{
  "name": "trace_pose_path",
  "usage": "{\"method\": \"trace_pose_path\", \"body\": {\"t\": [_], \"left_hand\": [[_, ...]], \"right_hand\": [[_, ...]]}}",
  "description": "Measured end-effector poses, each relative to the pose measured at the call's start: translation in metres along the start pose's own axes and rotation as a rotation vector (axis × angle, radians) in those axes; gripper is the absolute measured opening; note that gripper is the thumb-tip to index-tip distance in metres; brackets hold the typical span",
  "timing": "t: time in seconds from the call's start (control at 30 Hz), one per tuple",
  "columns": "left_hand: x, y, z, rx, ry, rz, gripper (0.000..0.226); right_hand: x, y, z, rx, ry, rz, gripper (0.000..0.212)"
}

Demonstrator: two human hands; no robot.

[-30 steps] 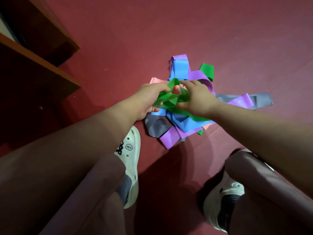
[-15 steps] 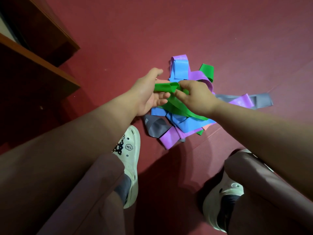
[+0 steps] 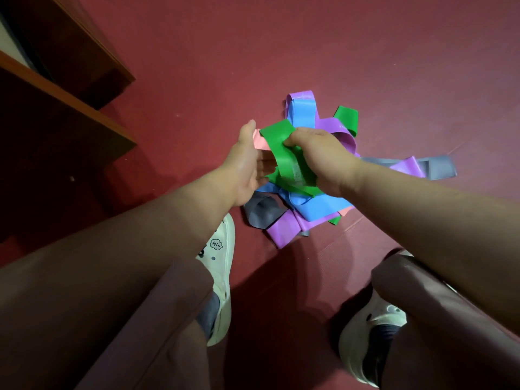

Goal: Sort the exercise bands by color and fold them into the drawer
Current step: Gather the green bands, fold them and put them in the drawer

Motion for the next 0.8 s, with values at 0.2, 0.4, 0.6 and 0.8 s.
{"method": "trace_pose_path", "body": {"t": [0.2, 0.4, 0.6, 0.8], "left_hand": [[-0.006, 0.007, 0.015, -0.103, -0.146, 0.025, 0.066], [-0.013, 0.030, 0.011, -0.251, -0.132, 0.133, 0.040], [-0.014, 0.052, 0.003, -0.313, -0.134, 0.201, 0.038], [-0.014, 0.060, 0.003, -0.386, -0.131, 0.212, 0.031]], "right_hand": [[-0.003, 0.019, 0.019, 0.047, -0.182, 0.102, 0.022], [-0.005, 0.028, 0.021, -0.153, -0.220, 0.070, 0.012], [-0.005, 0.041, 0.023, -0.342, -0.276, 0.001, 0.011], [-0.017, 0.053, 0.034, -0.266, -0.381, 0.091, 0.009]]}}
Point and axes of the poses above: each hand's wrist, its own x-axis towards the middle knuckle, its own z-axis out of the palm, y = z × x, the point moved 9 cm from there along x, towards the middle knuckle, and after that the axes turned 6 degrees about y, right-handed, at the moved point
